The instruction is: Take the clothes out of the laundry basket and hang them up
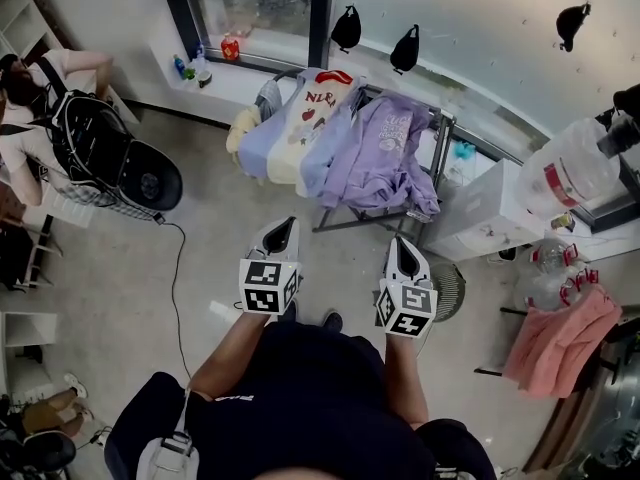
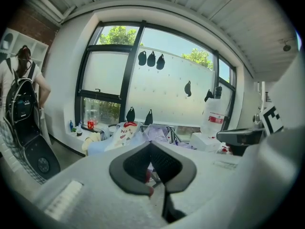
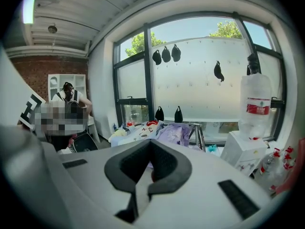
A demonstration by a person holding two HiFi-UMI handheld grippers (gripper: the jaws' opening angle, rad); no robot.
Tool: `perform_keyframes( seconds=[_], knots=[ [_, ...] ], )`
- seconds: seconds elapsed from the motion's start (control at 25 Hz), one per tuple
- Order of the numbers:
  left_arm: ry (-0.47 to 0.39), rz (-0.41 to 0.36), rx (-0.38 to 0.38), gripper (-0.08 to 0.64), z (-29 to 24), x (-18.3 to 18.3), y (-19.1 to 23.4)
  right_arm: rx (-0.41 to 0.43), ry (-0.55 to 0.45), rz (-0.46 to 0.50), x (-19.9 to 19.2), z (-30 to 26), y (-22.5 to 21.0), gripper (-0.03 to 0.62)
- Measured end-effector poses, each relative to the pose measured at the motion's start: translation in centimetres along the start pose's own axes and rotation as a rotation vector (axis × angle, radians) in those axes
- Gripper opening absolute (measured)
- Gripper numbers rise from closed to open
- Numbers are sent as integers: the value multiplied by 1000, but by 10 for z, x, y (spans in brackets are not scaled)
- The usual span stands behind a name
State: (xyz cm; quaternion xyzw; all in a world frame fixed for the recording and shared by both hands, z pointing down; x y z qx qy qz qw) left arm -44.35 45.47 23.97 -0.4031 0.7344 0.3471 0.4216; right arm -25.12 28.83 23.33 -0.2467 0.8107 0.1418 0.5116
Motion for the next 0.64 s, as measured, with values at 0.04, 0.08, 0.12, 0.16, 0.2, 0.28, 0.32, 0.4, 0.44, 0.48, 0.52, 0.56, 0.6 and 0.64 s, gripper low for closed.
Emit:
perform_keyframes(
  seconds=[0.04, 0.08, 0.12, 0.16, 0.2, 0.28, 0.32, 0.4, 0.44, 0.48, 0.52, 0.56, 0.6, 0.64],
  knots=[
    [2, -4, 0, 21, 0, 0, 0, -2, 0, 5, 0, 0, 1, -3],
    [8, -9, -1, 21, -1, -1, 1, -8, 1, 11, 0, 1, 1, -3],
    [14, -12, -2, 21, -2, -2, 1, -15, 4, 16, 0, 0, 1, -3],
    [19, -13, -4, 21, -2, -3, 2, -21, 6, 16, -1, 0, 0, -3],
    [22, -13, -7, 21, -3, -4, 2, -25, 8, 14, 0, -1, 0, -3],
    [24, -14, -5, 21, -3, -5, 4, -26, 7, 6, 0, -2, 0, -3],
    [25, -15, -3, 21, -2, -5, 6, -26, 6, 3, 1, -2, 0, -3],
    [25, -11, -4, 21, -2, -6, 7, -26, 4, 0, 0, -2, 1, -3],
    [23, -10, -5, 21, -2, -6, 7, -25, 3, 0, 0, -2, 1, -3],
    [20, -11, -6, 21, -2, -5, 7, -23, 2, -2, 1, -2, 1, -3],
    [17, -12, -5, 21, -2, -5, 7, -20, 1, -5, 1, -2, 1, -3],
    [12, -12, -4, 21, -2, -4, 8, -16, 0, -10, 1, -2, 0, -3],
    [7, -11, -2, 21, -2, -4, 8, -12, -1, -16, 1, -2, 0, -3],
    [2, -11, 0, 21, -2, -3, 9, -9, -2, -21, 1, -3, 0, -3]
  ],
)
Point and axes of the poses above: the fingertips, and each gripper's own axes: z backward along the fingers, y to its left, x out of its top, the point moved 7 cm from there along z, backward along the fingers, and after that the axes turned 3 degrees about y, right-handed, at the moved point
